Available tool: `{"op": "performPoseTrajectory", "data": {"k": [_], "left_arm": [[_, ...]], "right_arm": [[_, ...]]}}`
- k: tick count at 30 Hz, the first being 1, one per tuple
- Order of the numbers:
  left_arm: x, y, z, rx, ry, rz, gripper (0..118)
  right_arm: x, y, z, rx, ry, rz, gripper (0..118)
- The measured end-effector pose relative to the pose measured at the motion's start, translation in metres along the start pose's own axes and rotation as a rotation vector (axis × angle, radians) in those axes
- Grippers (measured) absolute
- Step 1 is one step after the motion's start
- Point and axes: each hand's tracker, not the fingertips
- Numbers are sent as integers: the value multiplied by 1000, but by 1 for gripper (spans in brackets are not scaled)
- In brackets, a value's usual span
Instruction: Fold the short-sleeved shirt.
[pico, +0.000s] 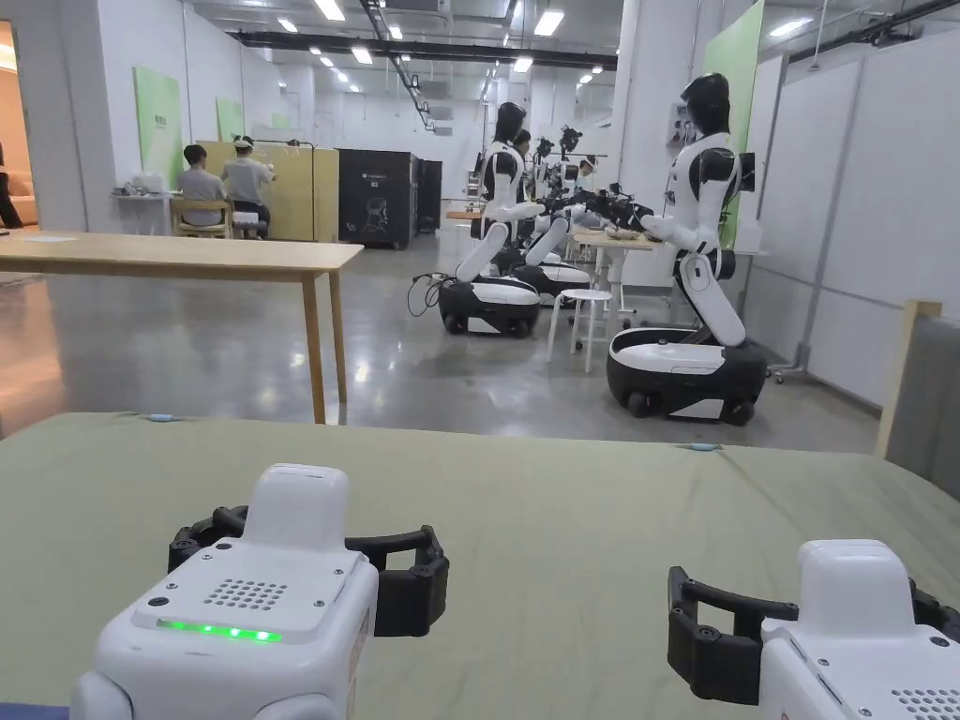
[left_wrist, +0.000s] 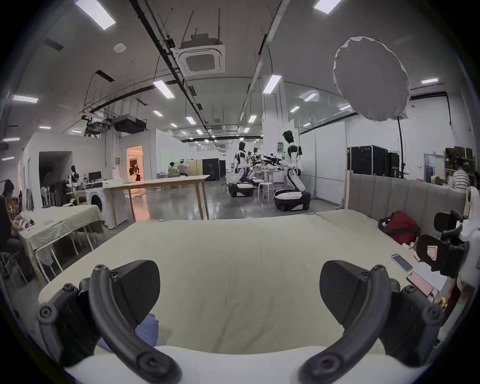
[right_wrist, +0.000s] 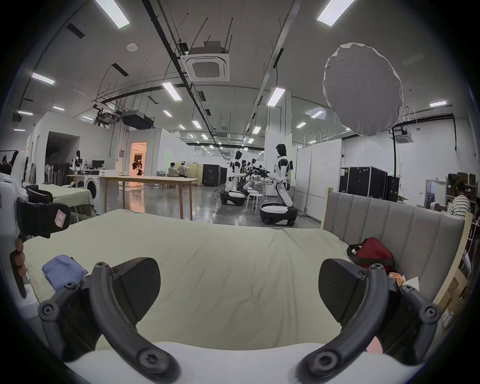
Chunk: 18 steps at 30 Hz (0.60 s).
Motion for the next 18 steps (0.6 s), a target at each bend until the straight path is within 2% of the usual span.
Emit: {"op": "performPoseTrajectory", "data": {"k": [14, 18], "left_arm": [[3, -3, -1, -8, 5, 4, 118], [9, -7, -4, -15, 62, -50, 118]], "right_arm": [[3, -1, 3, -5, -2, -2, 118], [2, -2, 2, -9, 0, -4, 118]]}}
